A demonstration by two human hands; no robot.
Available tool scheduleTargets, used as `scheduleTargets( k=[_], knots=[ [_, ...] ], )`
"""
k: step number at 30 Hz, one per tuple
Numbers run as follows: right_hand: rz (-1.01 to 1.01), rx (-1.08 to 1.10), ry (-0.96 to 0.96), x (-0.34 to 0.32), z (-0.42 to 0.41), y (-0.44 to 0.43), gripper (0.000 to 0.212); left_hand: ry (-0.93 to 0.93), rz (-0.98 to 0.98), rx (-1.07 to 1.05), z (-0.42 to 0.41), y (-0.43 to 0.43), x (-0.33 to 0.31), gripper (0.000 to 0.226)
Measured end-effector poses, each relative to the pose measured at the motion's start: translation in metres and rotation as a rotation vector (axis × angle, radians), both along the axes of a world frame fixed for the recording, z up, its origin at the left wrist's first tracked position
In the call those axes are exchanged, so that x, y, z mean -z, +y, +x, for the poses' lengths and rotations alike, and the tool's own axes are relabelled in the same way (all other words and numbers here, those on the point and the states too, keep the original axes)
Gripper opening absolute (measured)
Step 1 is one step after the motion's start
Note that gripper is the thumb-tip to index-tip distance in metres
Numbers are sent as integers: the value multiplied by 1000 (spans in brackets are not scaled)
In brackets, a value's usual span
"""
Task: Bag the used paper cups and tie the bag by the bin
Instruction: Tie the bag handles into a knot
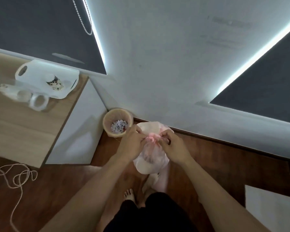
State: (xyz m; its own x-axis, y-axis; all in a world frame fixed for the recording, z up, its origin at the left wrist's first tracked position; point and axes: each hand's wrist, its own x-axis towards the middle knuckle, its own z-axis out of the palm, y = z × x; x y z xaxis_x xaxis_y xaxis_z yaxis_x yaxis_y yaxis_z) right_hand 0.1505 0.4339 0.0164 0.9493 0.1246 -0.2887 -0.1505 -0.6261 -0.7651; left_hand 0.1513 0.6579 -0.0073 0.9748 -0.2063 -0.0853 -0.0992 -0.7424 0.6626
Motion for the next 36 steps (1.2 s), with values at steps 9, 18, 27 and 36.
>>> scheduleTargets(
  k=[9, 18, 27, 36],
  knots=[
    [-3, -127, 190, 72, 111, 13, 20, 99, -48, -268, 76, 12, 56, 34],
    [-4, -62, 413, 192, 181, 37, 13, 238, -96, -296, 139, 26, 194, 24],
    [-70, 12, 545, 373, 204, 47, 14, 431, -182, -350, 169, 21, 396, 18],
    [-127, 48, 509, 484, 226, 52, 16, 482, -212, -319, 199, 19, 507, 17]
  ],
)
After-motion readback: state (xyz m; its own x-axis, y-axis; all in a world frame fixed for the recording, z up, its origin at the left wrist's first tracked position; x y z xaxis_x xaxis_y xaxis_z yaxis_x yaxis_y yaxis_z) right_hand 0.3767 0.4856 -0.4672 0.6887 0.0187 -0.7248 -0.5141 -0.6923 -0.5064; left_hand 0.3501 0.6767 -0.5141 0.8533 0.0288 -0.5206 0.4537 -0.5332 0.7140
